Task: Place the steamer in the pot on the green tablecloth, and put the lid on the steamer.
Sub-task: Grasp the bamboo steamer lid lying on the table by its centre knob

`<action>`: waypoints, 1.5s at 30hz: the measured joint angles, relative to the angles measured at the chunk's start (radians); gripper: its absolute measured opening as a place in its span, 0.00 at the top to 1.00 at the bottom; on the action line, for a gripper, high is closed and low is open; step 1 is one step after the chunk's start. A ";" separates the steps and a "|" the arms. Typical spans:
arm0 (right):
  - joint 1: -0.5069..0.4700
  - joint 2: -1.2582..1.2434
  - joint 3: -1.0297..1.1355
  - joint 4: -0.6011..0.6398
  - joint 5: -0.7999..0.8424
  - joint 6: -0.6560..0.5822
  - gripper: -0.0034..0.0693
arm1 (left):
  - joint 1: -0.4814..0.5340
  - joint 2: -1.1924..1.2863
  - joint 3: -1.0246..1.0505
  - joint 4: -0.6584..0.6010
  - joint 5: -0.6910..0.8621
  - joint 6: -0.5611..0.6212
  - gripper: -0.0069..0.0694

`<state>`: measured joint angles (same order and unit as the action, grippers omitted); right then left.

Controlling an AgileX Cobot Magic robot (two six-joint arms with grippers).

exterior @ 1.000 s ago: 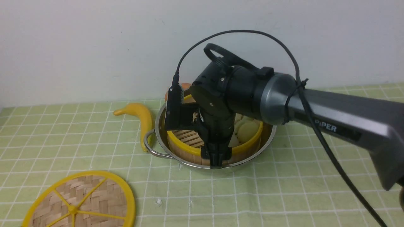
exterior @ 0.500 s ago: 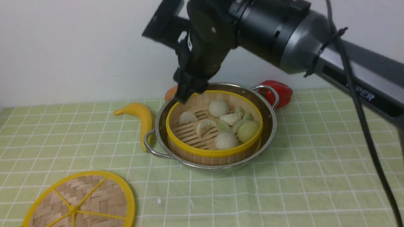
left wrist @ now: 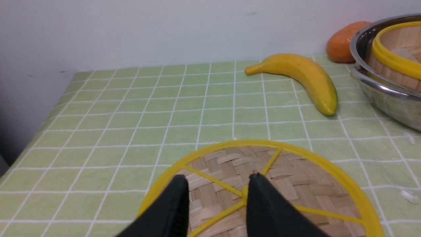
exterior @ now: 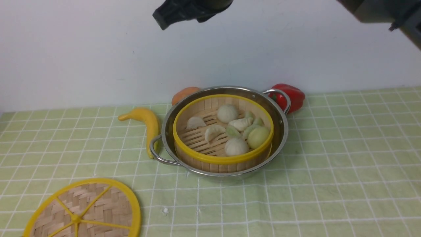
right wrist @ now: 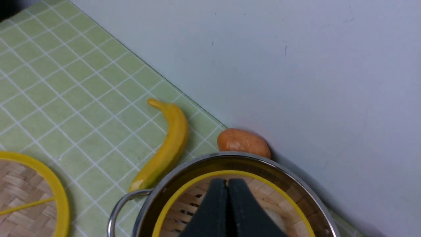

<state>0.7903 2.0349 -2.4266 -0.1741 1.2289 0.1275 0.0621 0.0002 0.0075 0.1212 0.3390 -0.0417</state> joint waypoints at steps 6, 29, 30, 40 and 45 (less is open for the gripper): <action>0.000 0.000 0.000 0.095 0.002 0.018 0.96 | 0.000 0.000 0.000 0.000 0.000 0.000 0.59; -0.004 -0.666 1.141 0.113 -0.428 0.064 0.91 | 0.000 0.000 0.000 0.000 0.000 0.000 0.59; -0.008 -0.708 1.217 0.105 -0.480 0.069 0.90 | 0.000 0.000 0.000 0.000 0.000 0.000 0.59; -0.264 -1.320 1.932 0.086 -0.847 0.168 0.86 | 0.000 0.000 0.000 0.000 0.000 0.000 0.59; -0.478 -1.690 2.206 -0.007 -1.009 0.178 0.84 | 0.000 0.000 0.000 0.000 0.000 0.000 0.59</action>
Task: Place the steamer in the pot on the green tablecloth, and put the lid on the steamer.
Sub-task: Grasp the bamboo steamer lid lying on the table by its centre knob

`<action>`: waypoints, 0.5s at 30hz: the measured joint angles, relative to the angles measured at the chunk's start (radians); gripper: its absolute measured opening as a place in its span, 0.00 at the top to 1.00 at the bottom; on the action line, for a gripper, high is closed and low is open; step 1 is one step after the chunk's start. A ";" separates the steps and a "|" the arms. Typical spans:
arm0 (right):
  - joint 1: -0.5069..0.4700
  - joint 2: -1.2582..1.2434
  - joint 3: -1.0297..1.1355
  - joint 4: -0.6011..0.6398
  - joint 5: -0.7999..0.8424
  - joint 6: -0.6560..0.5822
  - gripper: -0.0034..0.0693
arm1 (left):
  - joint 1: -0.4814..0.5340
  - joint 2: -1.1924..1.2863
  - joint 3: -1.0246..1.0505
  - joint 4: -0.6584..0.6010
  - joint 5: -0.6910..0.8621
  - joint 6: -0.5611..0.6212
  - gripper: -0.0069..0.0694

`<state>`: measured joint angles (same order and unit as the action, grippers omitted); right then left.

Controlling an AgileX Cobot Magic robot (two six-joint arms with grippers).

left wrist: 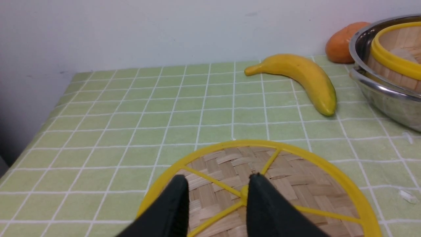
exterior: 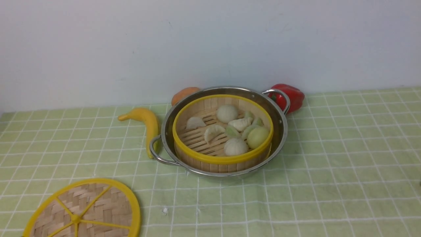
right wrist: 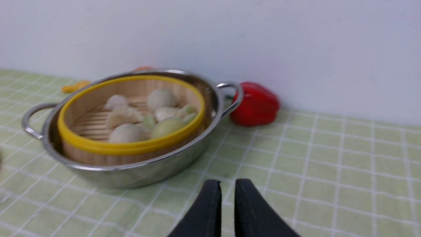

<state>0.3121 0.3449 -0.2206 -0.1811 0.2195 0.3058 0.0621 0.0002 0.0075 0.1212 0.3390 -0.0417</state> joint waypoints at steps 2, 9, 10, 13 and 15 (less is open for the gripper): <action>-0.059 -0.081 0.067 -0.031 -0.048 0.000 0.83 | 0.000 0.000 0.000 0.000 0.000 0.000 0.59; -0.188 -0.234 0.205 -0.017 -0.089 0.000 0.81 | 0.000 0.000 0.000 0.000 0.000 0.000 0.59; -0.196 -0.251 0.218 -0.002 -0.080 0.000 0.80 | 0.000 0.000 0.000 0.000 0.000 0.000 0.59; -0.206 -0.293 0.228 0.042 -0.057 0.000 0.79 | 0.000 0.000 0.000 0.000 0.000 0.000 0.59; -0.206 -0.326 0.228 0.054 -0.013 0.000 0.79 | 0.000 0.000 0.000 0.000 0.000 0.000 0.59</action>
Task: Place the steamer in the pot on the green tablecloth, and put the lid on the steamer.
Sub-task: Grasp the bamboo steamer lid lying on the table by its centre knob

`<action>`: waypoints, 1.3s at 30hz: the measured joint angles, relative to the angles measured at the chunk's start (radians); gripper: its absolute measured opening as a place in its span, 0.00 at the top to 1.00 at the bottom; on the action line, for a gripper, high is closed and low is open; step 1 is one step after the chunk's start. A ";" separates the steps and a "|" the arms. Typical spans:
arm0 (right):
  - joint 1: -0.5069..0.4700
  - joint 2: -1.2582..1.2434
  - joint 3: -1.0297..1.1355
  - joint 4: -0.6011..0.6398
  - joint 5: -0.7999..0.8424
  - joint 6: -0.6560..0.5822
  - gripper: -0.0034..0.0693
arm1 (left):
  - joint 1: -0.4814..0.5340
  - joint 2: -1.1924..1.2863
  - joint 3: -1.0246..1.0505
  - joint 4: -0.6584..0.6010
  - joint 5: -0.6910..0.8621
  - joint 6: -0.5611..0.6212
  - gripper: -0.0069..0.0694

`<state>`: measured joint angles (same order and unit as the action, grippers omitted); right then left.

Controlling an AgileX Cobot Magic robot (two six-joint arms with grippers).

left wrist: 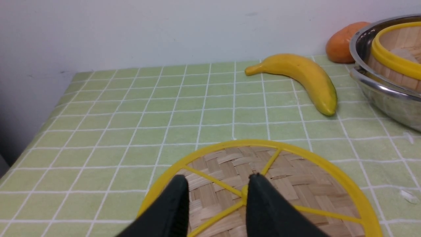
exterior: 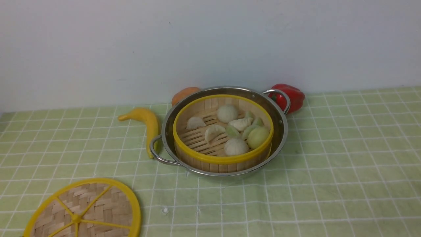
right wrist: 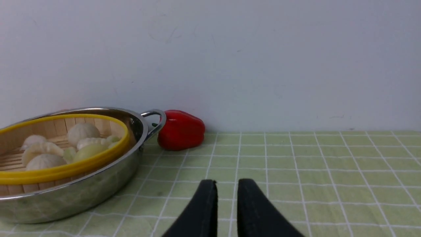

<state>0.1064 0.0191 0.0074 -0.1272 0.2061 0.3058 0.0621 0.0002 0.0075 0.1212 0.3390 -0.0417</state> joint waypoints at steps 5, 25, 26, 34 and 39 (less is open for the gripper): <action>0.000 -0.014 0.001 0.006 0.111 0.000 0.77 | 0.000 0.000 0.000 0.000 0.000 0.000 0.59; 0.000 -0.014 0.001 0.017 0.131 0.000 0.70 | 0.000 0.000 0.000 0.000 0.000 0.000 0.59; 0.000 -0.014 0.001 0.017 0.131 0.000 0.70 | 0.000 0.000 0.000 0.000 0.000 0.000 0.59; 0.000 -0.014 0.001 0.021 0.131 0.000 0.66 | 0.000 0.000 0.000 0.000 0.000 0.000 0.59; 0.000 -0.014 0.001 0.021 0.131 0.000 0.65 | 0.000 0.000 0.000 0.020 -0.013 -0.003 0.59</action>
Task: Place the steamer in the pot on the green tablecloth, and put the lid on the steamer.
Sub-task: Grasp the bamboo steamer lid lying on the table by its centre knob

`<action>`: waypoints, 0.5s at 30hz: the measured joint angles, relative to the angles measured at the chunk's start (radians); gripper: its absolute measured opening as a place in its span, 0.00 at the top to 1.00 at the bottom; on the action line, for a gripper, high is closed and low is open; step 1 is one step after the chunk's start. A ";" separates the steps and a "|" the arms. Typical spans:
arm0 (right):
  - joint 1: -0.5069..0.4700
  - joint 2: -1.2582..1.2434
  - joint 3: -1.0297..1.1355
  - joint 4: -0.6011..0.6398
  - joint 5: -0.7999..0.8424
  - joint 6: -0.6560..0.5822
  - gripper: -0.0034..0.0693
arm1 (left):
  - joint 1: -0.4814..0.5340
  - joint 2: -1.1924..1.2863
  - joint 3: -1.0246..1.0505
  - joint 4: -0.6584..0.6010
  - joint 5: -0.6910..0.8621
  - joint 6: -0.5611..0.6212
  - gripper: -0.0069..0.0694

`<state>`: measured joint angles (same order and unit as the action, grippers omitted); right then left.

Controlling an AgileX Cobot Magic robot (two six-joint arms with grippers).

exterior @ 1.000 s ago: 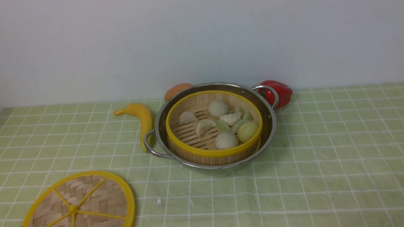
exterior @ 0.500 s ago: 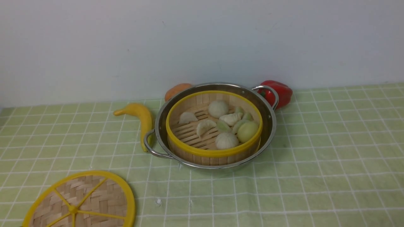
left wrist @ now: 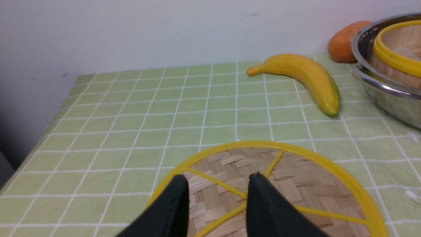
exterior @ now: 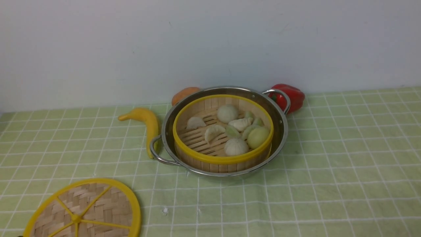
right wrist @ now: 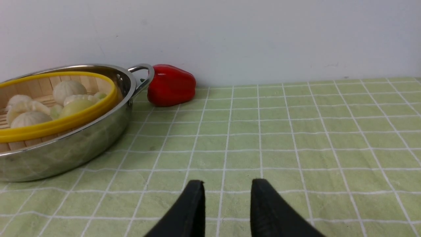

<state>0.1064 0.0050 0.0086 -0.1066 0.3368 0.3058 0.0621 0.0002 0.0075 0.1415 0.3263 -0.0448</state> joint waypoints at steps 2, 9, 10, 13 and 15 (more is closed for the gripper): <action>0.000 0.000 0.000 0.000 0.000 0.000 0.64 | 0.000 0.000 0.000 -0.028 -0.056 -0.036 0.59; 0.000 0.000 0.000 0.000 0.000 0.000 0.62 | 0.000 0.000 0.000 -0.251 -0.279 -0.184 0.59; 0.000 0.000 0.000 0.000 0.000 0.000 0.62 | 0.000 0.000 0.000 -0.253 -0.284 -0.183 0.59; 0.000 0.000 0.000 0.000 0.000 0.000 0.62 | 0.000 0.000 0.000 -0.266 -0.376 -0.200 0.59; 0.000 0.000 0.000 0.000 0.000 0.000 0.62 | 0.000 0.000 0.000 -0.269 -0.437 -0.212 0.59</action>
<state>0.1064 0.0050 0.0086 -0.1066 0.3368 0.3058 0.0621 0.0002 0.0075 -0.1278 -0.1110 -0.2566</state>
